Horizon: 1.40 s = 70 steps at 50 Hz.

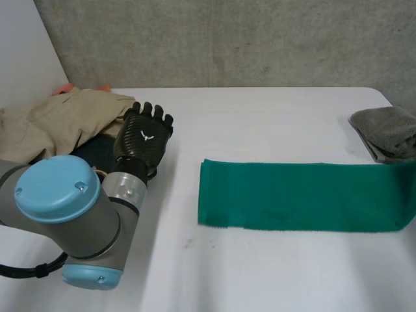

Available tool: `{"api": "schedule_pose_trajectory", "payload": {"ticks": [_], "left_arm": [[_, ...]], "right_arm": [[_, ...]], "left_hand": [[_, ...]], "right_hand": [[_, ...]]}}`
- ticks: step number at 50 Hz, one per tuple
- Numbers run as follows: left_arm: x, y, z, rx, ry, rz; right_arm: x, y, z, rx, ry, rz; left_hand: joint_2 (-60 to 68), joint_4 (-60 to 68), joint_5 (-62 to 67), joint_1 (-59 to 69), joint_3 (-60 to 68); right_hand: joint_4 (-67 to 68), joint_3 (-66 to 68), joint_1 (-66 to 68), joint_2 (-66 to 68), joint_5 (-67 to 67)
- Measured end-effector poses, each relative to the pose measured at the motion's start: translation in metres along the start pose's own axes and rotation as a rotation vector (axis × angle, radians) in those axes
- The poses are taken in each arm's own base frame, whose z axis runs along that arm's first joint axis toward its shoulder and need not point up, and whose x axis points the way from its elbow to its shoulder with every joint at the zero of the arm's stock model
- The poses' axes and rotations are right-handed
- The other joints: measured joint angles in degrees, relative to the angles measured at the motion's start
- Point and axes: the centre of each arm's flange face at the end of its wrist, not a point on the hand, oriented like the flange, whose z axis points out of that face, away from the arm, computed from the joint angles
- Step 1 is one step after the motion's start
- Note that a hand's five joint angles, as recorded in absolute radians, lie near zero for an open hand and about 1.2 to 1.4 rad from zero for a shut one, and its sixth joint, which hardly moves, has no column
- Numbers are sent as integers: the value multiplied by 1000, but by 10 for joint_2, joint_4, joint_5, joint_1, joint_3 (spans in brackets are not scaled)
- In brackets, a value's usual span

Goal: Fold the laundry.

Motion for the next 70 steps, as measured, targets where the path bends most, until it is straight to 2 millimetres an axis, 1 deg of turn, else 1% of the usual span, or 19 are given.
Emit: {"api": "schedule_pose_trajectory", "payload": {"ticks": [3, 4, 6, 7, 10, 13, 19, 21, 26, 27, 32, 39, 43, 44, 48, 53, 59, 63, 70], "left_arm": [[-1, 0, -2, -1, -1, 0], [-2, -1, -4, -1, -1, 0], [-2, -1, -4, -1, -2, -1], [-3, -2, -6, 0, -2, -2], [-3, -3, -7, 2, -1, -8], [-2, -3, -9, 4, 2, -16], [2, -4, -10, 6, 13, -30], [4, -4, -11, 8, 20, -34], [7, -6, -12, 12, 29, -36], [8, -6, -12, 15, 32, -36], [8, -8, -12, 19, 33, -36], [11, -9, -13, 23, 39, -37], [13, -9, -14, 23, 45, -37], [14, -9, -15, 23, 47, -37], [16, -9, -16, 24, 53, -36], [18, -11, -19, 26, 61, -35], [17, -12, -21, 29, 60, -35], [15, -13, -21, 29, 54, -36], [13, -13, -18, 32, 48, -48]], "right_arm": [[-17, -44, -9, 142, -40, 28], [-34, -81, -23, 268, -85, 55], [-44, -100, -31, 333, -113, 67], [-64, -127, -47, 437, -177, 77], [-106, -167, -81, 603, -310, 77], [-153, -191, -116, 726, -451, 52], [-203, -194, -147, 792, -586, -17], [-210, -188, -149, 767, -603, -29], [-195, -173, -132, 630, -566, 28], [-178, -161, -118, 534, -530, 90], [-134, -122, -94, 278, -483, 274], [-118, -70, -97, 26, -600, 379], [-121, -54, -96, -29, -642, 364], [-122, -51, -94, -38, -641, 353], [-120, -47, -80, -42, -570, 320], [-108, -65, -61, 25, -414, 286], [-107, -124, -71, 204, -354, 245], [-146, -177, -112, 409, -474, 135], [-206, -203, -172, 614, -661, -46]], "left_hand": [[0, 0, 0, 0, 0], [0, 0, 0, 0, 0], [0, 0, 0, 0, 0], [0, 0, 0, 0, 0], [0, 0, 0, 0, 0], [0, 0, 0, 0, 0], [0, 0, 0, 0, 0], [0, 0, 0, 0, 0], [0, 0, 0, 0, 0], [0, 0, 0, 0, 0], [0, 0, 0, 0, 0], [0, 0, 0, 0, 0], [0, 0, 0, 0, 0], [0, 0, 0, 0, 0], [0, 0, 0, 0, 0], [0, 0, 0, 0, 0], [0, 0, 0, 0, 0], [0, 0, 0, 0, 0], [0, 0, 0, 0, 0]], "right_hand": [[0, 0, 0, 0, 0], [0, 0, 0, 0, 0], [0, 0, 0, 0, 0], [1, 1, 0, 1, 0], [2, 1, 0, 1, 0], [2, 1, 0, 1, 2], [-87, -84, -76, -79, -71], [-414, -412, -379, -425, -396], [-545, -549, -453, -542, -522], [-548, -559, -454, -548, -527], [-548, -559, -454, -548, -527], [-545, -556, -450, -544, -525], [-409, -396, -322, -392, -394], [-248, -233, -186, -223, -240], [-32, -30, -58, -21, -31], [-1, -1, -22, -3, -8], [-1, -1, -22, -3, -8], [-1, -1, -22, -3, -2], [-55, -53, -54, -61, -45]]}}
